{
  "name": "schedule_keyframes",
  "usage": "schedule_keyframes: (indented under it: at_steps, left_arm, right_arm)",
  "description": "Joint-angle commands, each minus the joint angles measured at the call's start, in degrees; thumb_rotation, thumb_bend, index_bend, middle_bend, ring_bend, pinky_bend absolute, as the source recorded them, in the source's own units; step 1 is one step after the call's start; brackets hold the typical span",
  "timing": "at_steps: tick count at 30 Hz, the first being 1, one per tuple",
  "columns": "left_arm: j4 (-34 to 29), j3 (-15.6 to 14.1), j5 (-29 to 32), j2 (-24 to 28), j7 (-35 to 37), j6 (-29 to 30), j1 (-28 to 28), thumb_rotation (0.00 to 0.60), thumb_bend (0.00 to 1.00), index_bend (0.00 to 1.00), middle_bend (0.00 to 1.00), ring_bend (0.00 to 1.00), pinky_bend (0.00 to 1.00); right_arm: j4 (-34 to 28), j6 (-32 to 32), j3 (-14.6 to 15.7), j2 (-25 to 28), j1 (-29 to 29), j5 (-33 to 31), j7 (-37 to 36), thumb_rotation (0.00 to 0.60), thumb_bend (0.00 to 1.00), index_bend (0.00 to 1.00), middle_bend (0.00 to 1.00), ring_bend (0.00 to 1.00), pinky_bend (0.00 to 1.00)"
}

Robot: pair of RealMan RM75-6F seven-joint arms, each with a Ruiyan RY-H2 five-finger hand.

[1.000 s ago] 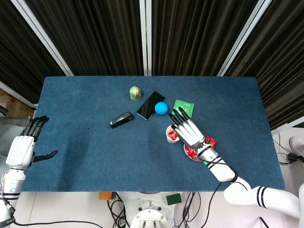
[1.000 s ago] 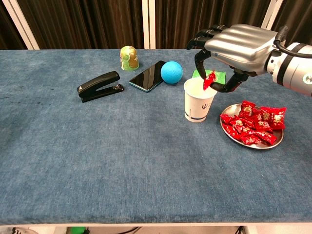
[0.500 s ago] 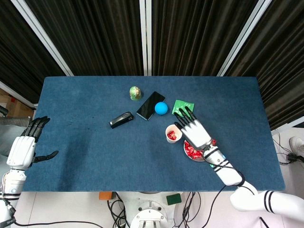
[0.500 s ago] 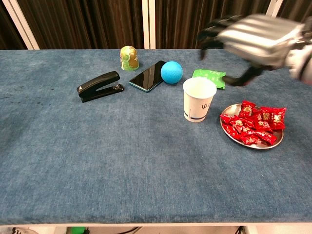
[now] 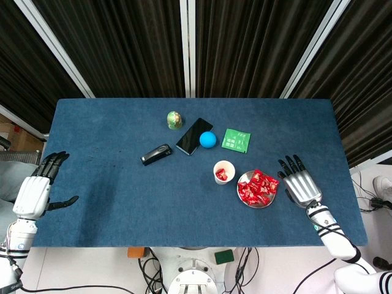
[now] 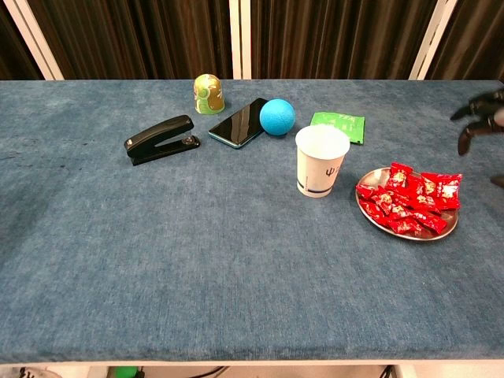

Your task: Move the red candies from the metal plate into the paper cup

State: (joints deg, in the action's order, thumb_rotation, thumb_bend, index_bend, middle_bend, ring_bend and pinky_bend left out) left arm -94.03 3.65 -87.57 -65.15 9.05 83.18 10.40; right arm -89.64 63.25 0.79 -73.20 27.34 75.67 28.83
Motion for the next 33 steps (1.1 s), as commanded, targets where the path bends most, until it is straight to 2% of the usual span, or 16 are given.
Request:
schedule_keyframes:
  at_steps: [1, 7, 11, 21, 33]
  left_arm:
    - [0.0, 0.0, 0.0, 0.0, -0.1, 0.0, 0.0, 0.600, 0.09, 0.10, 0.07, 0.05, 0.22]
    - [0.2, 0.0, 0.2, -0.2, 0.0, -0.5, 0.2, 0.600, 0.09, 0.10, 0.07, 0.05, 0.22]
    - [0.3, 0.0, 0.4, -0.3, 0.0, -1.0, 0.4, 0.600, 0.09, 0.10, 0.07, 0.05, 0.22]
    - [0.4, 0.0, 0.8, -0.4, -0.3, -1.4, 0.6, 0.600, 0.09, 0.10, 0.07, 0.05, 0.22]
    - [0.4, -0.1, 0.7, -0.4, -0.2, -1.4, 0.6, 0.600, 0.09, 0.10, 0.07, 0.05, 0.22]
  right_arm:
    - [1.2, -0.6, 0.2, -1.0, -0.1, -0.1, -0.4, 0.600, 0.34, 0.34, 0.06, 0.00, 0.00]
    - [4.3, -1.7, -0.3, -3.6, 0.3, 0.5, -1.8, 0.600, 0.34, 0.25, 0.05, 0.00, 0.00]
    - [6.1, -2.8, -0.2, -4.9, 0.4, 0.5, -2.6, 0.600, 0.34, 0.24, 0.05, 0.00, 0.00]
    - [7.9, -3.1, -0.4, -6.1, 0.4, 1.6, -3.7, 0.600, 0.35, 0.33, 0.06, 0.00, 0.00]
    - [7.3, -3.0, -0.1, -6.0, -0.2, 2.1, -3.2, 0.600, 0.35, 0.38, 0.06, 0.00, 0.00]
